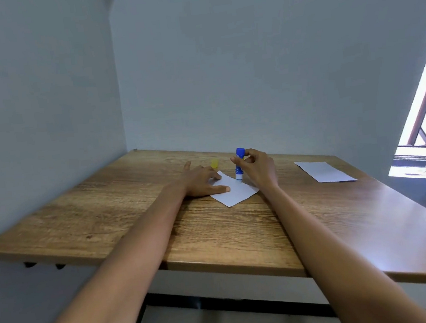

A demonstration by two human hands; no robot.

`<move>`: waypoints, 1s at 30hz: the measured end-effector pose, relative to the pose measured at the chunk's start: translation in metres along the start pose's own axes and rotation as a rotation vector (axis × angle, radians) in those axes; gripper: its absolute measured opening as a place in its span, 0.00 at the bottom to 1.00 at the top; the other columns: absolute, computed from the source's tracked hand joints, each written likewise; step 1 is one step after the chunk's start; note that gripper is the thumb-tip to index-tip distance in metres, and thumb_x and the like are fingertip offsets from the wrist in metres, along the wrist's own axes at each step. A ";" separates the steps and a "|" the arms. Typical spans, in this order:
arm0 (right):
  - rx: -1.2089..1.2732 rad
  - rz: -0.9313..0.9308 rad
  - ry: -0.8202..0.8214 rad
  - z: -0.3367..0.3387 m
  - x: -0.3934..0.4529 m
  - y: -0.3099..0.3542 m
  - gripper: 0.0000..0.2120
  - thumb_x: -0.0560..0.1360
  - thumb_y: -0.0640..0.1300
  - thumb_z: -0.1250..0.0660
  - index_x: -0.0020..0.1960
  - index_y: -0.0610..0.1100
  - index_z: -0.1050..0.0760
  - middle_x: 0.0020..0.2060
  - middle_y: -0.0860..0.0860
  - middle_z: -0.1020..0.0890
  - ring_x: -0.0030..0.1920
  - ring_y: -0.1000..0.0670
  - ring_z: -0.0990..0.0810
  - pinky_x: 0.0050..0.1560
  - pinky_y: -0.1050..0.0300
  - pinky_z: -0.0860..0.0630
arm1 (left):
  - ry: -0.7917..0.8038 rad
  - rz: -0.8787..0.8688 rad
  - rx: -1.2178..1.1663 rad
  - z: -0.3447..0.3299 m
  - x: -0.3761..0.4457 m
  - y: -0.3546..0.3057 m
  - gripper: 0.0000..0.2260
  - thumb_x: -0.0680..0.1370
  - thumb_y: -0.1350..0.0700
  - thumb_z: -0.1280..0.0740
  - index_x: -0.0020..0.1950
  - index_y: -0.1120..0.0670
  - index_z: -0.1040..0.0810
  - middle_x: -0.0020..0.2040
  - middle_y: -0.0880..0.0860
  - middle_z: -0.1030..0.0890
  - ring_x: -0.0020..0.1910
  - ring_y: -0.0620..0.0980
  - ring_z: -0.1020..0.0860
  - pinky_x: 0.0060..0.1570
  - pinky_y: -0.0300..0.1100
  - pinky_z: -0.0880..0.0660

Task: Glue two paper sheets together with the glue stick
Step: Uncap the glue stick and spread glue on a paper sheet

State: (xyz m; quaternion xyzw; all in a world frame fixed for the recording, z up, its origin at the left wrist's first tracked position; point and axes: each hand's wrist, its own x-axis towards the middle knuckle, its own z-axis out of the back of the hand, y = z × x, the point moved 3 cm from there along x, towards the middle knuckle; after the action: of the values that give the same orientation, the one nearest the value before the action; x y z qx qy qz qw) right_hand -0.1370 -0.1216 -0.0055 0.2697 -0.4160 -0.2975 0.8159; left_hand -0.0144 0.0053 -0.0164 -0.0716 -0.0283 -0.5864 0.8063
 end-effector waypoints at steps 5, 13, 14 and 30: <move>0.010 -0.003 0.003 0.006 -0.005 -0.002 0.20 0.71 0.60 0.31 0.54 0.48 0.21 0.39 0.52 0.18 0.40 0.51 0.21 0.41 0.54 0.27 | 0.002 0.013 0.028 0.000 -0.003 0.000 0.30 0.75 0.32 0.45 0.71 0.47 0.32 0.75 0.49 0.36 0.74 0.51 0.40 0.71 0.62 0.59; -0.018 0.037 -0.042 0.017 -0.017 -0.001 0.12 0.71 0.61 0.32 0.44 0.53 0.22 0.28 0.56 0.22 0.30 0.58 0.27 0.31 0.59 0.36 | -0.022 0.039 0.050 0.001 -0.008 -0.001 0.30 0.74 0.31 0.46 0.70 0.48 0.31 0.74 0.49 0.34 0.73 0.51 0.38 0.70 0.63 0.60; -0.011 0.035 -0.043 0.019 -0.019 -0.001 0.11 0.71 0.61 0.32 0.43 0.54 0.23 0.28 0.56 0.22 0.30 0.58 0.27 0.31 0.59 0.35 | -0.024 0.043 0.049 0.001 -0.009 -0.001 0.30 0.74 0.32 0.46 0.70 0.48 0.31 0.74 0.48 0.34 0.73 0.51 0.38 0.70 0.63 0.60; 0.113 -0.087 -0.213 0.041 -0.027 -0.009 0.11 0.72 0.59 0.33 0.42 0.51 0.24 0.33 0.53 0.22 0.40 0.50 0.23 0.40 0.56 0.30 | -0.111 0.103 0.247 0.008 -0.026 -0.014 0.32 0.74 0.30 0.49 0.63 0.51 0.23 0.64 0.55 0.24 0.69 0.55 0.33 0.67 0.65 0.71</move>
State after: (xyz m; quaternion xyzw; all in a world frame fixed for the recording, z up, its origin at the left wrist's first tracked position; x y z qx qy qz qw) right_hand -0.1867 -0.1165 -0.0047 0.3000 -0.5043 -0.3357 0.7369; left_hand -0.0359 0.0265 -0.0106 -0.0058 -0.1412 -0.5314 0.8352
